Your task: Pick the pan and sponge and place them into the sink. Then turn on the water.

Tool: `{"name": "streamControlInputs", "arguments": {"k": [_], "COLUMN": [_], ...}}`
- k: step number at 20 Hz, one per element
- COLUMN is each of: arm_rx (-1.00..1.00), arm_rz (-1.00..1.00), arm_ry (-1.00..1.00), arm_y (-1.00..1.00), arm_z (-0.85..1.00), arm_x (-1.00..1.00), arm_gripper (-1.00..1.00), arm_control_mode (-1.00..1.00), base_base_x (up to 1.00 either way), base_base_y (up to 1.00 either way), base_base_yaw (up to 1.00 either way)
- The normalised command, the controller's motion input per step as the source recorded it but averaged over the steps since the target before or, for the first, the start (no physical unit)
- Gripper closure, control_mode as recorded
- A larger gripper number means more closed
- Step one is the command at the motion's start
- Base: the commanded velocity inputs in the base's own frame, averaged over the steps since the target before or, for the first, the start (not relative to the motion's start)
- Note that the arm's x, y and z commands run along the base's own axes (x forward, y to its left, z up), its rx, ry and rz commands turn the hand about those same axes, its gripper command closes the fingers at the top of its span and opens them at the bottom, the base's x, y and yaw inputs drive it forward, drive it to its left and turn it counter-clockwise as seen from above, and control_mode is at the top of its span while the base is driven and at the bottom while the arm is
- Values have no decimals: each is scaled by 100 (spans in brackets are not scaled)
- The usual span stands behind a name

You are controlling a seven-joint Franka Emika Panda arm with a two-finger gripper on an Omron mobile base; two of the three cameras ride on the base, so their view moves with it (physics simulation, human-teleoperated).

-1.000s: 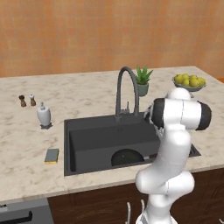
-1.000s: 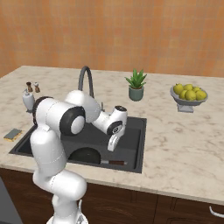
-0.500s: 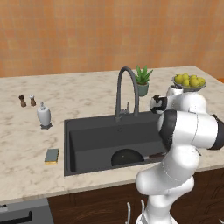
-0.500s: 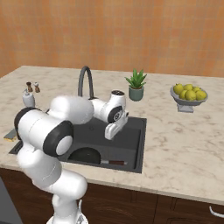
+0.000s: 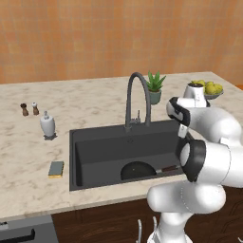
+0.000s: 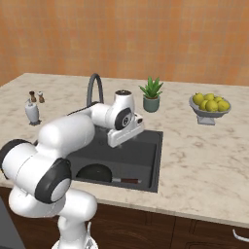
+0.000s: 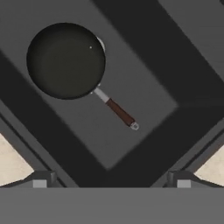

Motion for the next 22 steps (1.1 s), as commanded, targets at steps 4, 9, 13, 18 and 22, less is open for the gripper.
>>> {"name": "streamControlInputs", "arguments": {"k": [4, 9, 13, 18, 22], "arm_rx": [-1, 2, 14, 8, 4], "arm_rz": [-29, -10, -45, -53, -34], "arm_ry": [1, 0, 0, 1, 0], "arm_y": [0, 3, 1, 3, 17], "arm_z": [0, 0, 5, 15, 20], "arm_x": [-3, -1, -16, -45, -61], "arm_gripper": [-100, -100, -100, -100, -100], "arm_control_mode": [-100, -100, -100, -100, -100], "base_base_x": [0, 0, 0, 0, 0], "base_base_y": [0, 0, 0, 0, 0], "base_base_yaw": [0, 0, 0, 0, 0]}}
